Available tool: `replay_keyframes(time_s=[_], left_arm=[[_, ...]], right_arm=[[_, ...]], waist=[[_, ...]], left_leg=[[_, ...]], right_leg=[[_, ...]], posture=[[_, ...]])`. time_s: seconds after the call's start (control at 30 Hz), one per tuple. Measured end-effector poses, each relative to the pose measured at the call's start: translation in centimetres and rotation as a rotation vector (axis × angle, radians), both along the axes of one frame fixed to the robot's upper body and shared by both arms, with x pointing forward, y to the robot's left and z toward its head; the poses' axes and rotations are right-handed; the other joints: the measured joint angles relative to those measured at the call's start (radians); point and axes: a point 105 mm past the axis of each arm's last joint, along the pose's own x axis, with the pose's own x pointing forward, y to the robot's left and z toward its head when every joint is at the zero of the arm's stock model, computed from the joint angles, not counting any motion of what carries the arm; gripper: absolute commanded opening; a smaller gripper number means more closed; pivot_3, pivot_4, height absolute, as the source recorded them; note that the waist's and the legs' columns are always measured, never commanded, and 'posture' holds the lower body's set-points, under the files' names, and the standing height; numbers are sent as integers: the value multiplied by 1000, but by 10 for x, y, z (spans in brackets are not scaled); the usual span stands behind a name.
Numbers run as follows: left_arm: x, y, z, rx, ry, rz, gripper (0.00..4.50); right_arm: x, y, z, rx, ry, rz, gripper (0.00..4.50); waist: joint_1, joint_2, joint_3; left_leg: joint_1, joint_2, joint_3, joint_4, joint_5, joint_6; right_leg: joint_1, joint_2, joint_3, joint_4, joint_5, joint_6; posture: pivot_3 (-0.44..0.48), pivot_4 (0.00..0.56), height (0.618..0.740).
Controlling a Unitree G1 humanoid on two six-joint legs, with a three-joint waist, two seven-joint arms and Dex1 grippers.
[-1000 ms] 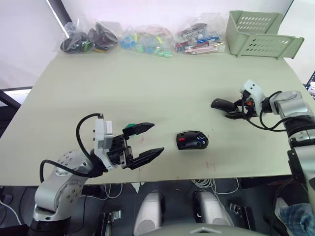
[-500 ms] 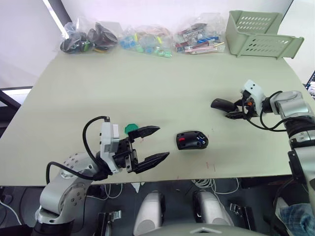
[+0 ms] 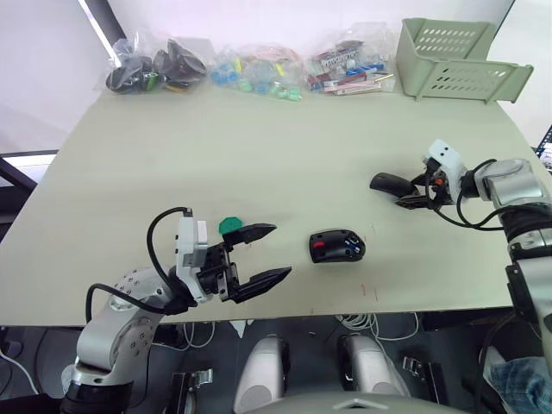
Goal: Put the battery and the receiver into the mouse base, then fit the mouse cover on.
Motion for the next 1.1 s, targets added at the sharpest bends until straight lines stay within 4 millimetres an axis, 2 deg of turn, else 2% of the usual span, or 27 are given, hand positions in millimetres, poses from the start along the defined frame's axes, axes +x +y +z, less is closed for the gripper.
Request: replay_keyframes(time_s=[0.33,0.83,0.9,0.93,1.03,1.1], left_arm=[[20,11,-6,-8,3,5,4500],[10,16,-18,-10,-6,-19,4500],[9,19,-23,-14,-2,-21,4500],[9,21,-24,-15,1,-21,4500],[9,25,-29,-10,5,-18,4500],[10,26,-31,-6,5,-16,4500]], right_arm=[[-2,-1,-3,-3,9,-3,4420],[-2,-1,-2,-3,9,-4,4420],[-2,-1,-2,-3,9,-5,3918],[-2,-1,-2,-3,9,-5,3889],[-2,-1,-2,-4,8,-8,2715],[-1,-1,-2,-5,7,-9,2609]], waist=[[-3,1,1],[-1,2,1],[-1,2,1],[-1,2,1],[-1,2,1],[-1,2,1]], left_leg=[[0,0,1,0,0,0],[0,0,1,-1,0,0],[0,0,1,-1,0,0],[0,0,1,-1,0,0],[0,0,1,-1,0,0],[0,0,1,-1,0,0]], right_leg=[[0,0,1,0,0,1],[-1,0,1,0,0,0],[-2,0,1,0,0,0],[-2,0,1,0,0,0],[-2,0,1,0,0,0],[-2,0,1,0,0,0]], posture=[[0,150,740],[0,150,740],[0,150,740],[0,150,740],[0,150,740],[0,150,740]])
